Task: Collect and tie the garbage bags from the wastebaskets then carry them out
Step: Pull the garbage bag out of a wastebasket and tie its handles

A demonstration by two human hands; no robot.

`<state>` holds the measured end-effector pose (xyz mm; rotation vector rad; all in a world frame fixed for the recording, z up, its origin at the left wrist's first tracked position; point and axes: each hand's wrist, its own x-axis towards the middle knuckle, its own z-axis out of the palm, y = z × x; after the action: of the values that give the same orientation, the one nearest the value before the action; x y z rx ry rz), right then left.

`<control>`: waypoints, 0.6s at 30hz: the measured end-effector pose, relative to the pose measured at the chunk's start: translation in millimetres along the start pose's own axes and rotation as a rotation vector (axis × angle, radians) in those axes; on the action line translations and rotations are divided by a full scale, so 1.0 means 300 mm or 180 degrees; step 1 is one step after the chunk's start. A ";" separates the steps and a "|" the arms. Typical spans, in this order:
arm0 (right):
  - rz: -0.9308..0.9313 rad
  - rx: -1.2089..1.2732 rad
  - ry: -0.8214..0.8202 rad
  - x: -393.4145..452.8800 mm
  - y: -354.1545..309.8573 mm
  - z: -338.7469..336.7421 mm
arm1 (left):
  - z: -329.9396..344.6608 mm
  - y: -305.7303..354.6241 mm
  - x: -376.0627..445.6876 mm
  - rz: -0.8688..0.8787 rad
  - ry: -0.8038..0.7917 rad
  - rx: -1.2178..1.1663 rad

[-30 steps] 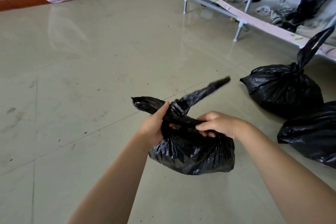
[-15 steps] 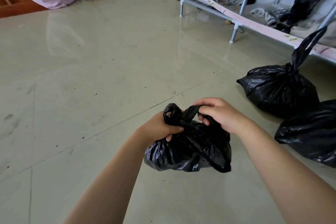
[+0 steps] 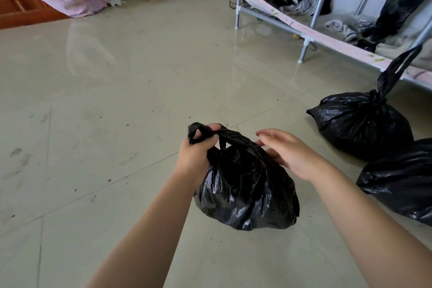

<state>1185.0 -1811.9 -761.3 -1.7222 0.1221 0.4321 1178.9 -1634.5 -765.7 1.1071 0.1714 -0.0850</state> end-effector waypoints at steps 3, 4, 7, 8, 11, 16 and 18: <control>0.0171 0.0372 0.0265 0.006 0.015 -0.005 | -0.008 0.009 -0.006 -0.0135 -0.0078 -0.0879; 0.0193 0.0493 0.0289 0.006 0.017 -0.008 | -0.008 0.013 -0.011 -0.0185 -0.0065 -0.1006; 0.0213 0.0550 0.0108 0.005 0.018 -0.016 | -0.003 0.023 -0.023 -0.0222 0.0035 -0.1071; 0.0233 0.0495 -0.0006 0.001 0.016 -0.015 | -0.001 0.025 -0.025 -0.0221 0.0071 -0.1098; 0.0184 0.0152 -0.0270 -0.008 0.016 -0.007 | 0.001 0.020 -0.022 -0.0241 0.0180 -0.1322; -0.0095 -0.0699 -0.0767 -0.003 0.030 0.032 | 0.020 0.000 -0.025 -0.0304 0.0201 -0.1496; -0.0243 -0.0952 -0.0503 -0.003 0.029 0.041 | 0.021 -0.004 -0.020 -0.0333 0.0175 -0.1498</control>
<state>1178.7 -1801.9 -770.7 -1.9698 -0.1285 0.5489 1173.5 -1640.8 -762.8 0.6313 0.2826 -0.1014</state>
